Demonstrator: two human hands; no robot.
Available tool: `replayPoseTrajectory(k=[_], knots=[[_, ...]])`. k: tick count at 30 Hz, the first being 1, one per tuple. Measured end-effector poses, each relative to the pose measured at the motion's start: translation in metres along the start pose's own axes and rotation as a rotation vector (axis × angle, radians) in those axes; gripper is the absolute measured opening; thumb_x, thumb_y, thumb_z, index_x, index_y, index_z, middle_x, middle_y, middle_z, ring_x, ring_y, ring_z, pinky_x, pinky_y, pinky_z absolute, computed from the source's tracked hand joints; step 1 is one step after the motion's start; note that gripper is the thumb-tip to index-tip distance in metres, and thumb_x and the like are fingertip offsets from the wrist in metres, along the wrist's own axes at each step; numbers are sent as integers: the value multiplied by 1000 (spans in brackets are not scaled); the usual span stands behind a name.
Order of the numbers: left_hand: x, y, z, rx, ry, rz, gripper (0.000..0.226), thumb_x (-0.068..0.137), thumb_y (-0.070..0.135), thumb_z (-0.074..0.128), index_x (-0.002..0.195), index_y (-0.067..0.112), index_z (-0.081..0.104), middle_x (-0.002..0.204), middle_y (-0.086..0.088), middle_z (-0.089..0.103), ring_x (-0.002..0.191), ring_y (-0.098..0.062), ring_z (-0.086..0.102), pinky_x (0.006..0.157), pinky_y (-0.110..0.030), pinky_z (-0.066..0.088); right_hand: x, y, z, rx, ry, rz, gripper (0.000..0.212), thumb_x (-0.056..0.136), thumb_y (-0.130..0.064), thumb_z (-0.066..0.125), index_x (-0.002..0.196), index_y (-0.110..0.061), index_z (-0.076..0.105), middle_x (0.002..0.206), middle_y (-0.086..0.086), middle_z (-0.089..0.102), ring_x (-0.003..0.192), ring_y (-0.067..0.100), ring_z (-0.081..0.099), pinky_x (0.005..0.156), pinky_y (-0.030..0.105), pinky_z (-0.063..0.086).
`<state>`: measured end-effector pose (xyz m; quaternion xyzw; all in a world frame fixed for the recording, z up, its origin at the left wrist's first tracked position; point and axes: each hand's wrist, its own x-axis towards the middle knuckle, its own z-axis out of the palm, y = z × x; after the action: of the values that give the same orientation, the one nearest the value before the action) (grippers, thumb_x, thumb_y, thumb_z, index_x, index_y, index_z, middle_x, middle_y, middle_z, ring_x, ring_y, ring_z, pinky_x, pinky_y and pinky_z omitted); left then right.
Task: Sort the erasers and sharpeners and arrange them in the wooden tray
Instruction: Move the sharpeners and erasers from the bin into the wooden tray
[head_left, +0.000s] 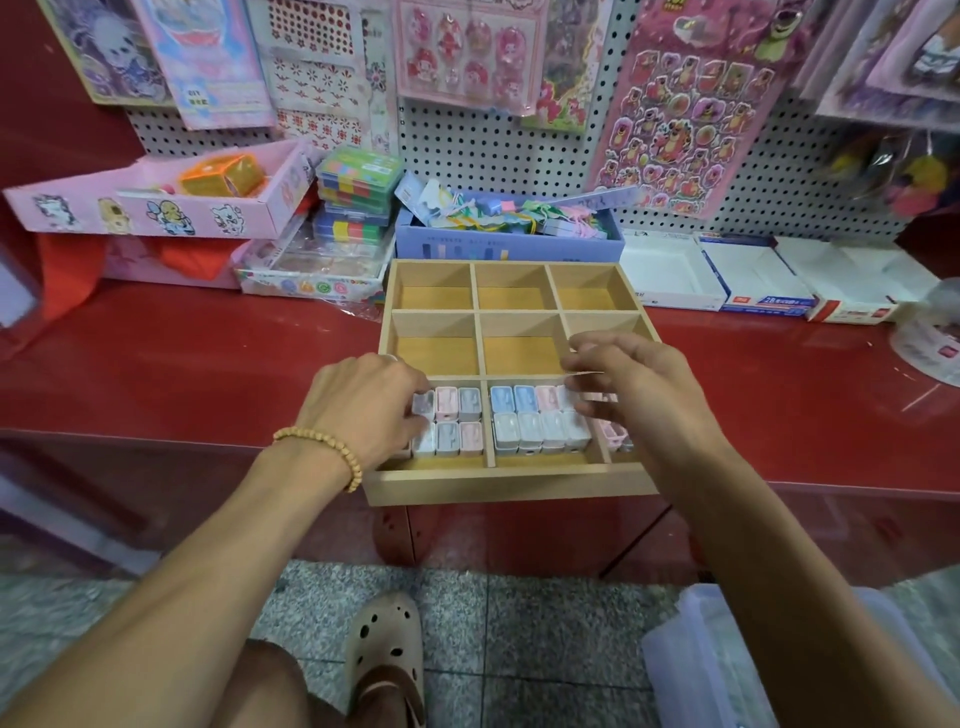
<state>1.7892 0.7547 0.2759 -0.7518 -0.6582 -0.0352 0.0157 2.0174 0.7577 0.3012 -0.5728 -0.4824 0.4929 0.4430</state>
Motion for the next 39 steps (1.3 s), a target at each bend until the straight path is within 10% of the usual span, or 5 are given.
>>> replayPoseTrajectory(k=[15, 25, 32, 39], knots=[[-3, -5, -2, -122, 67, -4, 34, 89, 48, 58, 118, 30, 65, 106, 10, 67, 99, -16, 62, 80, -35, 53, 1, 12, -16, -95, 55, -49, 20, 97, -10, 51, 101, -14, 71, 103, 17, 71, 83, 19, 65, 81, 40, 58], [-67, 65, -30, -936, 135, -41, 9, 85, 31, 69, 89, 25, 75, 80, 11, 72, 74, -2, 62, 66, -12, 46, -31, -9, -67, -64, 94, -107, 19, 97, -10, 54, 97, -17, 72, 98, 13, 73, 77, 11, 65, 64, 25, 54], [-110, 152, -11, -1209, -46, -25, 9, 90, 30, 65, 95, 30, 72, 91, -15, 69, 87, -31, 65, 80, -45, 55, -82, -3, -122, -36, 175, -128, 18, 96, -10, 57, 95, -21, 71, 89, 12, 72, 75, 20, 62, 65, 35, 51], [-125, 240, 22, -1171, -99, 5, 14, 95, 29, 58, 106, 28, 66, 99, 6, 67, 91, -4, 61, 73, -8, 44, -149, 45, -197, -34, 329, -102, 17, 95, -8, 61, 89, -21, 72, 75, 7, 68, 74, 18, 61, 73, 40, 51]])
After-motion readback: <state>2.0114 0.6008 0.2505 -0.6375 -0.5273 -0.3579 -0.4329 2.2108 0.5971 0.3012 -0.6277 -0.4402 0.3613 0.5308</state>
